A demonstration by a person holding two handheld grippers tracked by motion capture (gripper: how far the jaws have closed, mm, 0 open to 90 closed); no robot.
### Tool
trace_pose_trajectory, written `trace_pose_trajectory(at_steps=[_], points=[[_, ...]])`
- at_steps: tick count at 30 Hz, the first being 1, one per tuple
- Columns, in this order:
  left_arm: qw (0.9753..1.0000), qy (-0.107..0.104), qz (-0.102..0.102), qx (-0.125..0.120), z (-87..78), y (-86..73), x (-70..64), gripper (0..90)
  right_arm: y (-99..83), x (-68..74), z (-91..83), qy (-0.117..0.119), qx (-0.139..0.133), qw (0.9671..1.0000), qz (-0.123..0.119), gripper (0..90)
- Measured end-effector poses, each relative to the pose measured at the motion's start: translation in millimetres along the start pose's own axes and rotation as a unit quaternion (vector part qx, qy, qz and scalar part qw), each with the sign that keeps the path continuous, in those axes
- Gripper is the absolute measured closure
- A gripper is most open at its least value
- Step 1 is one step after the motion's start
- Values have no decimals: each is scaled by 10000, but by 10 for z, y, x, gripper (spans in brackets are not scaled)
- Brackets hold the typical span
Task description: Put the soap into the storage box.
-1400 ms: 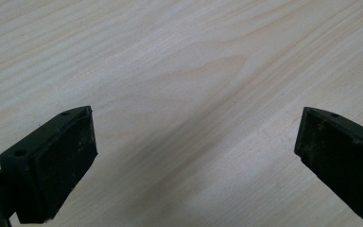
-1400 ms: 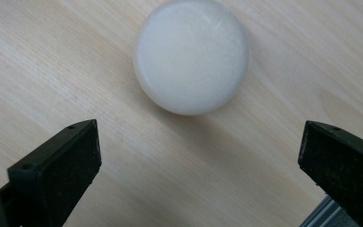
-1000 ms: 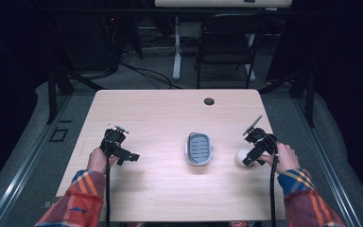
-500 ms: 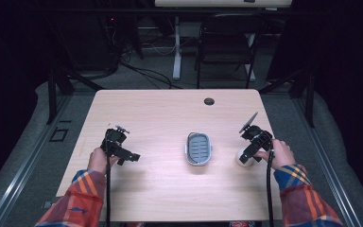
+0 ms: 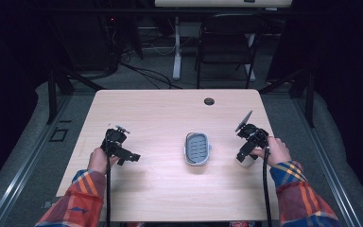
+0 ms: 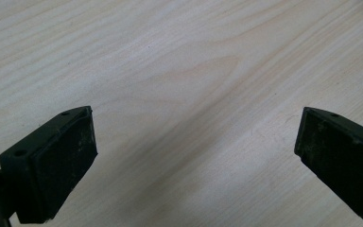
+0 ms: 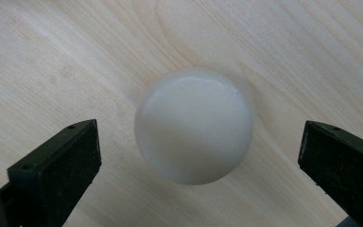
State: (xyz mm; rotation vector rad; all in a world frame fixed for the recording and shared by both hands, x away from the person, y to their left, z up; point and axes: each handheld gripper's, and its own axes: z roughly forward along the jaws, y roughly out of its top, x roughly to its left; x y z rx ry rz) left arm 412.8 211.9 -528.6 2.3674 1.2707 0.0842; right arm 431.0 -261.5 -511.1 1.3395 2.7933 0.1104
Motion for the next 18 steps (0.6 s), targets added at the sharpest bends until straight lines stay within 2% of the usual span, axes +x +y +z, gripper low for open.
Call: trace_pose_trajectory(at_steps=[1, 2, 4, 6, 10, 11, 12, 13, 14, 15, 17, 18], points=[[10000, 1, 26, 3, 2, 4, -1, 0, -1, 22, 56, 38, -185, 9997, 174, 0], [10000, -6, 19, 6, 2, 4, -5, 0, 18, 10, 39, -2, -18, 10000, 49, 0], [10000, -4, 61, 10, -6, 4, -7, 0, 26, 15, 48, 3, -3, 10000, 43, 0], [10000, -15, 6, -14, -2, 1, -5, 0, 43, 24, 57, -10, 84, 10000, -19, 0], [10000, -36, 21, 7, -1, 5, -6, 0, 70, 29, 103, -38, 223, 9997, -19, 0], [10000, -12, 68, 9, -7, 6, -6, 0, 60, 50, 161, -29, 101, 9999, 107, 0], [10000, -12, 68, 9, -7, 6, -6, 0, 60, 50, 161, -29, 101, 9999, 107, 0], [10000, -15, 36, -7, -13, 3, -16, 0, 119, 11, 100, -189, 742, 9963, -384, 11], [10000, -15, 36, -7, -13, 3, -16, 0, 119, 11, 100, -189, 742, 9963, -384, 11], [10000, -10, 53, -12, -17, 3, -17, 0, 71, 58, 177, -82, 295, 9995, -10, 12], [10000, -9, 49, -6, -16, 3, -17, 0, 76, 67, 205, -117, 338, 9994, -12, 31], [10000, -16, 34, -2, -15, 2, -18, 0, 84, 62, 204, -62, 424, 9991, -46, 37]])
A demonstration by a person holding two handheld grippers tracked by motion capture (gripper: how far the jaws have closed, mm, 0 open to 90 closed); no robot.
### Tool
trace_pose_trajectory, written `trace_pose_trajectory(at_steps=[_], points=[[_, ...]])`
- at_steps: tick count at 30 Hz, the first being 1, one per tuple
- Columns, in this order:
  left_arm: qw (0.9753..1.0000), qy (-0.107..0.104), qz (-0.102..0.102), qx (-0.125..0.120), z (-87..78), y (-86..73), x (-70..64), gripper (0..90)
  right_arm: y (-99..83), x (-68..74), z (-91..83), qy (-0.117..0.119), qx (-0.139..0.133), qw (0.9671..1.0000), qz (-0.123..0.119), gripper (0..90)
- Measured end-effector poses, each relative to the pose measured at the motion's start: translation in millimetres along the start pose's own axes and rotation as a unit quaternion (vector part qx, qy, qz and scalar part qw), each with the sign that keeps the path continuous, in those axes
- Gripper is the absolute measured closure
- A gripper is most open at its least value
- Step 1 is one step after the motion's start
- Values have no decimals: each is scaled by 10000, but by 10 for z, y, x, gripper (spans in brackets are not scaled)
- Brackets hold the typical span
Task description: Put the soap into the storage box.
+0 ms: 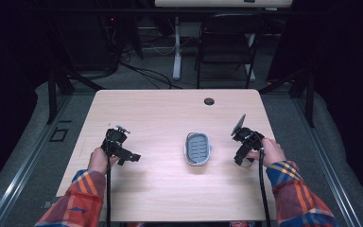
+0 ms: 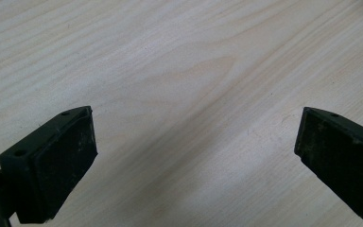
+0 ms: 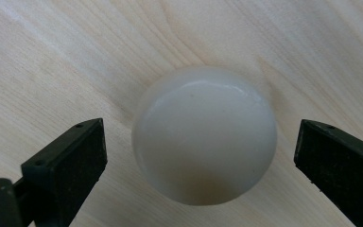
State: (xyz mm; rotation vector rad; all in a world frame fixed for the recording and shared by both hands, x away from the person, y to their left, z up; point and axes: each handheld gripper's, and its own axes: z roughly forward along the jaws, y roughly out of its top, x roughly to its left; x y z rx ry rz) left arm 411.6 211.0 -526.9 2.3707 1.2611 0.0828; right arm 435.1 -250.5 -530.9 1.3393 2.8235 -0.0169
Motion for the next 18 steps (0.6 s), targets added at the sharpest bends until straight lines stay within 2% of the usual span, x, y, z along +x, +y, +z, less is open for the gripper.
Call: trace_pose_trajectory(at_steps=[2, 3, 5, 6, 8, 12, 18], points=[[10000, 5, -12, -7, 2, 1, 0, 0, 6, -7, -3, -33, 53, 10000, -63, 71], [10000, 7, 21, 12, 4, 5, 4, 0, -5, 1, 22, -20, -87, 10000, 21, 100], [10000, -7, 9, 17, 6, 6, -5, 0, 2, -24, -5, -39, 71, 9999, -62, 146], [10000, -4, 29, 1, 6, 8, -5, 0, -12, -16, 22, -37, -101, 9999, 45, 148], [10000, -14, 58, 27, 13, 14, -9, 0, -5, -32, 8, -5, -3, 10000, -26, 191], [10000, -13, 51, 36, 22, 14, -10, 0, -5, -34, 26, -49, 96, 9999, -37, 209], [9999, -38, 84, 64, 24, 23, -9, 0, -4, -37, 51, 7, 75, 10000, -18, 234]])
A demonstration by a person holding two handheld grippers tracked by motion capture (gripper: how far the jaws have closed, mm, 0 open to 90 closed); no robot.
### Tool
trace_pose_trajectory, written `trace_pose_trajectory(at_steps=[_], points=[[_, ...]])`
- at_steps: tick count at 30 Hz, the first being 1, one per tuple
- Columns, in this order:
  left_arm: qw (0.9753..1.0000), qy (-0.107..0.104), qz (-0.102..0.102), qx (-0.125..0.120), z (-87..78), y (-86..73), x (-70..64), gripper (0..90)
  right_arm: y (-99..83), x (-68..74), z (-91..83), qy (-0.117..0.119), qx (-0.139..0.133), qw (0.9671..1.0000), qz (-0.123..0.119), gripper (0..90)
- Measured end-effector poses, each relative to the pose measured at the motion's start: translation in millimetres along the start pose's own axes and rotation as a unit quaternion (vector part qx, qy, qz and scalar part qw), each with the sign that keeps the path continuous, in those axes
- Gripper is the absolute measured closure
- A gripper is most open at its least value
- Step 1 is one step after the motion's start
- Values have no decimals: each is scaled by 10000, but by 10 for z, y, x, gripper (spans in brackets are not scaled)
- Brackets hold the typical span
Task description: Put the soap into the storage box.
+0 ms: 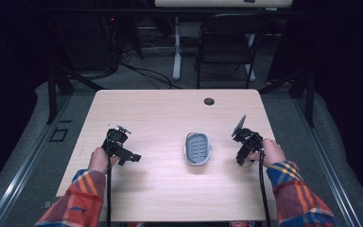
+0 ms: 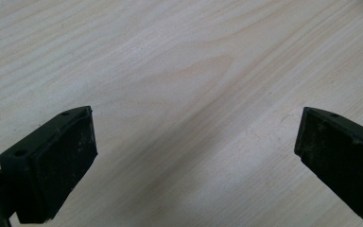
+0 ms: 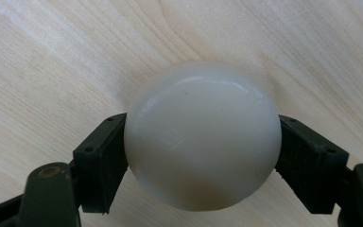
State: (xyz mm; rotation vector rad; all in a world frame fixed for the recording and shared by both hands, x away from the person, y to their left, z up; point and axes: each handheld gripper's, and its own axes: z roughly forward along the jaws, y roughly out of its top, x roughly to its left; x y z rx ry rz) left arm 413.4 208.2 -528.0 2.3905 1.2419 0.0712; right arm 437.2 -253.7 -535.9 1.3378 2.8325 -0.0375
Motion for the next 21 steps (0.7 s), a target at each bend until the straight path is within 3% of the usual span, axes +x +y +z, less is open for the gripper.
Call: trace_pose_trajectory(at_steps=[2, 4, 8, 9, 14, 21], points=[[10000, 5, 7, -6, 1, 4, -31, 0, -12, 8, 27, 18, -130, 9999, 84, 235], [10000, 36, 23, -20, -22, -6, -31, 0, -9, 6, 7, -15, -5, 10000, -11, 235], [10000, 39, -52, -48, -21, -12, -3, 0, -11, 13, 28, 12, -98, 9999, 63, 235], [10000, 16, -46, -21, -6, -7, -8, 0, -3, -11, 23, 11, 23, 10000, -38, 235], [10000, 6, 7, -25, -14, -2, -29, 0, -10, 17, 49, 21, -106, 9999, 100, 237], [10000, -20, 19, -14, -2, 1, -20, 0, 0, 19, 30, -70, -73, 9999, -58, 240]])
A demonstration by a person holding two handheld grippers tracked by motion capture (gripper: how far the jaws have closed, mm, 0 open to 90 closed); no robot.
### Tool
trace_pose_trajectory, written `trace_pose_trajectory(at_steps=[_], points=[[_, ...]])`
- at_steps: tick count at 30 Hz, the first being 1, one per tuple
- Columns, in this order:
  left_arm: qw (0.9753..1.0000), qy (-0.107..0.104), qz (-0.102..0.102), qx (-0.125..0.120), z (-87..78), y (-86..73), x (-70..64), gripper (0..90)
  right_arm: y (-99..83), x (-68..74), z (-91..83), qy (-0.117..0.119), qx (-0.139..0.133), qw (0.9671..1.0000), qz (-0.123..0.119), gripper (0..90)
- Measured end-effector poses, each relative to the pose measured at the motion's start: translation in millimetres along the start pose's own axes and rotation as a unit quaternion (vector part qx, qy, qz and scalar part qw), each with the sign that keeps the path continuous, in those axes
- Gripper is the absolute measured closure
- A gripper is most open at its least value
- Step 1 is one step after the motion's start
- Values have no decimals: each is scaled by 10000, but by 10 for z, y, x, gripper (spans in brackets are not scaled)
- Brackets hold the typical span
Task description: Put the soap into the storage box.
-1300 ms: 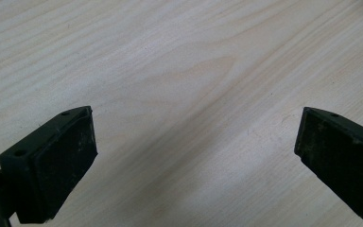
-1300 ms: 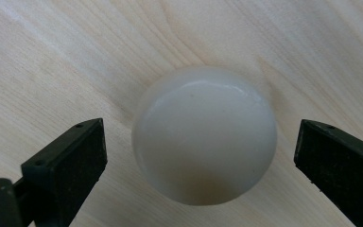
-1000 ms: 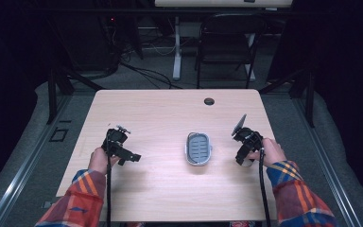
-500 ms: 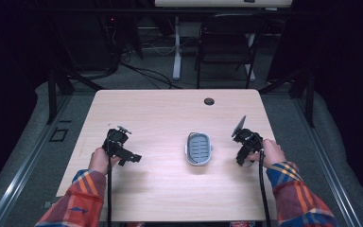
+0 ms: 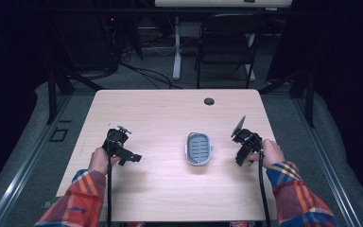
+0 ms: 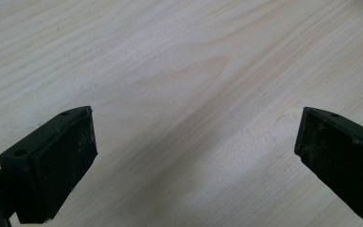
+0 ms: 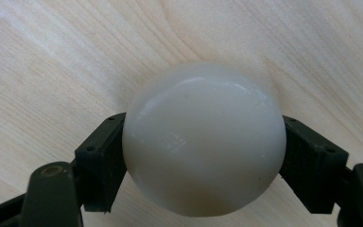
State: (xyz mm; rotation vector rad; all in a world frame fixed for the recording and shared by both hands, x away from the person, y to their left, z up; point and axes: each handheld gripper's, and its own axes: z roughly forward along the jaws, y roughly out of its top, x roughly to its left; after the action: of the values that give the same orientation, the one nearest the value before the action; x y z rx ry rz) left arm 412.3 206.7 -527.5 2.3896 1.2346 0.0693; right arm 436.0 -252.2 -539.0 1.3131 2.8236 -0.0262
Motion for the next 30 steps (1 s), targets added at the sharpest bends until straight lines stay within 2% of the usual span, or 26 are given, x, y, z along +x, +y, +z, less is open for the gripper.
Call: trace_pose_trajectory(at_steps=[2, 3, 5, 7, 8, 9, 10, 11, 13, 14, 15, 16, 17, 18, 20, 22, 23, 24, 27, 28, 30], points=[[10000, 0, 11, -19, -2, 1, -17, 0, -6, -2, -27, 35, 12, 10000, 12, 240], [10000, 0, 11, -19, -2, 1, -17, 0, -20, 9, -20, 57, -119, 9999, 104, 240], [10000, -6, 16, -34, -11, -4, -13, 0, -24, 4, -43, 41, -108, 9999, 106, 240], [10000, 0, 8, -21, -15, -8, -8, 0, -21, -7, -59, 31, -83, 10000, 44, 240], [10000, -3, 13, -25, -14, -7, -9, 0, -11, -14, -101, -4, 69, 10000, -50, 240], [10000, -3, 13, -25, -14, -7, -9, 0, -11, -14, -101, -4, 69, 10000, -50, 240], [10000, -14, 22, -21, -12, -6, -11, 0, -22, 2, -86, 13, -65, 10000, 49, 240], [10000, -18, 20, -19, -11, -6, -12, 0, -26, 3, -91, 33, -100, 9999, 47, 240], [10000, -17, 22, -19, -12, -7, -9, 0, -18, -1, -110, -4, 6, 10000, -34, 240], [10000, -14, 18, -20, -12, -8, -9, 0, -30, 11, -94, 14, -141, 9999, 68, 240], [10000, -19, 9, -21, -11, -8, -7, 0, -26, -6, -125, -1, -34, 10000, -45, 240], [10000, -19, 9, -21, -11, -8, -7, 0, -50, 17, -89, 63, -307, 9994, 161, 240], [10000, -26, 16, -19, -9, -8, -6, 0, -50, 17, -89, 63, -307, 9994, 161, 240], [10000, -36, 25, -22, -6, -6, -9, 0, -47, 3, -133, 46, -103, 9999, 47, 241], [10000, -23, 48, -17, -5, -6, -9, 0, -44, -8, -161, -21, 19, 10000, -78, 240], [10000, -20, 58, -16, 2, -7, -7, 0, -54, 4, -157, -2, -57, 10000, -3, 240], [10000, -36, 25, -28, 4, -8, -12, 0, -49, -3, -188, -15, 53, 10000, -82, 241], [10000, -28, 46, -34, 3, -7, -12, 0, -62, 12, -169, 16, -116, 9999, 47, 240], [10000, -33, 67, -40, 4, -6, -12, 0, -51, 3, -207, -16, 15, 10000, -48, 240], [10000, -31, 64, -39, 6, -6, -11, 0, -52, 10, -224, 9, -91, 10000, 12, 241], [10000, -32, 54, -41, 7, -7, -10, 0, -45, 5, -245, -11, -31, 10000, -34, 240]])
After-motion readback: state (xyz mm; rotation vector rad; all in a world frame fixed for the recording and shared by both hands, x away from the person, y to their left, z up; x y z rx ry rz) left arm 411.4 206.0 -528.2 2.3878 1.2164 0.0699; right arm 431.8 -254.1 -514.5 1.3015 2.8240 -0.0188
